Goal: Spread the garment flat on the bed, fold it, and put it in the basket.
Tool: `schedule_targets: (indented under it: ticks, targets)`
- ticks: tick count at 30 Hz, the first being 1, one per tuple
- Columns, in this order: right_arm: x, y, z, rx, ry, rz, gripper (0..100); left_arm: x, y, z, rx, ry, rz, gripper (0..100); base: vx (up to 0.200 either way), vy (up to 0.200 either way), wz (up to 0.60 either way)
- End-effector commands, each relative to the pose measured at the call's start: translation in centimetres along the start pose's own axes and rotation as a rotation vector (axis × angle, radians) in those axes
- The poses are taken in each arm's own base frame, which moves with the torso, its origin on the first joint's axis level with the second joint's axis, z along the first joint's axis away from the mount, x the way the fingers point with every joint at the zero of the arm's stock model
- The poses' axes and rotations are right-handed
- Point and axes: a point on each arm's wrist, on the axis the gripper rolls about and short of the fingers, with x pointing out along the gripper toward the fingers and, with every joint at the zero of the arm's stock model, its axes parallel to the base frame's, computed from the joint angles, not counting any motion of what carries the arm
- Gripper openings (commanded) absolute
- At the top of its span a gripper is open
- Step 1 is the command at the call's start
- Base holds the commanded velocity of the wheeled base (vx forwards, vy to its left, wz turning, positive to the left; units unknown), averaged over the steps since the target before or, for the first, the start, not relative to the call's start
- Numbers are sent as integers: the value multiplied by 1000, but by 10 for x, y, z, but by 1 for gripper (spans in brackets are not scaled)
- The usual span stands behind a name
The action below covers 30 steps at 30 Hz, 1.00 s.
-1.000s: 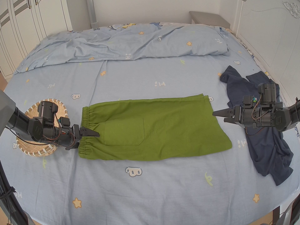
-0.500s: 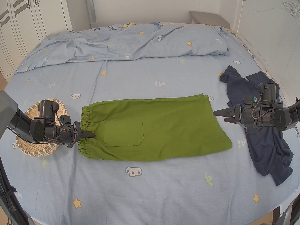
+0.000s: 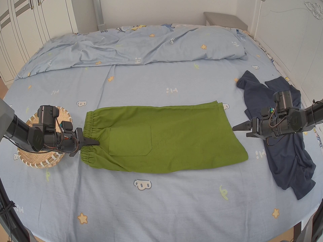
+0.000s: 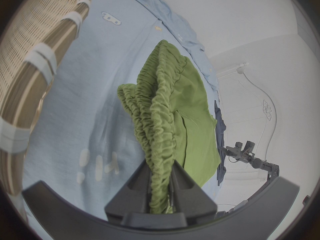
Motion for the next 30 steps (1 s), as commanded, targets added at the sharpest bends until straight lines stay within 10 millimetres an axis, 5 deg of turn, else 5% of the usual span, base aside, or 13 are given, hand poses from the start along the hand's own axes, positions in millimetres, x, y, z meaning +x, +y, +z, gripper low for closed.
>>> schedule_targets:
  ticks: [1, 23, 30]
  targets:
    - [22, -24, -2, 13, 43, -36, 100, -4, -5, 1, 12, -10, -6, 0, 0, 0, 0]
    - [66, -2, -20, -11, 163, 130, 100, -2, -7, -2, 15, 0, -9, 0, 0, 0, 0]
    - [62, -3, -16, 49, 170, 224, 100, -2, -6, -2, 12, -1, -8, 0, 0, 0, 0]
